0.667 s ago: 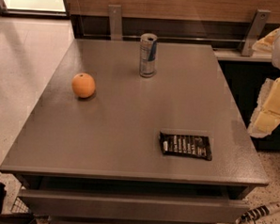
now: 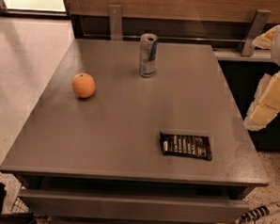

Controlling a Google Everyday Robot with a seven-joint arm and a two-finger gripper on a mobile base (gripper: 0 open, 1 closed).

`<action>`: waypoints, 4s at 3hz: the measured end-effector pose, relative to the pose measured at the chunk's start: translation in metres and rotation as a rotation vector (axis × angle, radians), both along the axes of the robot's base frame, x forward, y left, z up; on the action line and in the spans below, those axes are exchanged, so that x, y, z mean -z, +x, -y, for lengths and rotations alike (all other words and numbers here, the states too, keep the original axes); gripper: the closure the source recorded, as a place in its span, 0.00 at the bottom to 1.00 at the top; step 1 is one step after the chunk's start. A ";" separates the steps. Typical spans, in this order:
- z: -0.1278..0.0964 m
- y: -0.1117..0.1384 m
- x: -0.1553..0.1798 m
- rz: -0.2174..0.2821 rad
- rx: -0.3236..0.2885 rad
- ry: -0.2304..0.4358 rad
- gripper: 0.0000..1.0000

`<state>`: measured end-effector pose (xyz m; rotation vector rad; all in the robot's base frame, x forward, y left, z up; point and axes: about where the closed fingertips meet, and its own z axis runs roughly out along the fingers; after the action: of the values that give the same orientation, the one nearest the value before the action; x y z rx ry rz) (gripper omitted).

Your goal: Knock redbull can over

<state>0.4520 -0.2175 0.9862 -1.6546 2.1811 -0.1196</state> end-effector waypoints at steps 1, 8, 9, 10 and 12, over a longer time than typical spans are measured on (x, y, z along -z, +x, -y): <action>0.004 0.042 0.013 0.087 0.035 0.180 0.00; -0.088 0.236 0.048 0.379 0.062 0.847 0.00; -0.108 0.258 0.065 0.361 0.057 0.930 0.00; -0.126 0.273 0.083 0.350 0.049 1.014 0.00; -0.167 0.290 0.100 0.311 -0.009 1.148 0.13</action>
Offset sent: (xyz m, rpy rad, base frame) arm 0.1871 0.0104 0.0149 0.7995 -0.6285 -0.1526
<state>0.7421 -0.0501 0.8865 -0.8798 1.4782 0.6971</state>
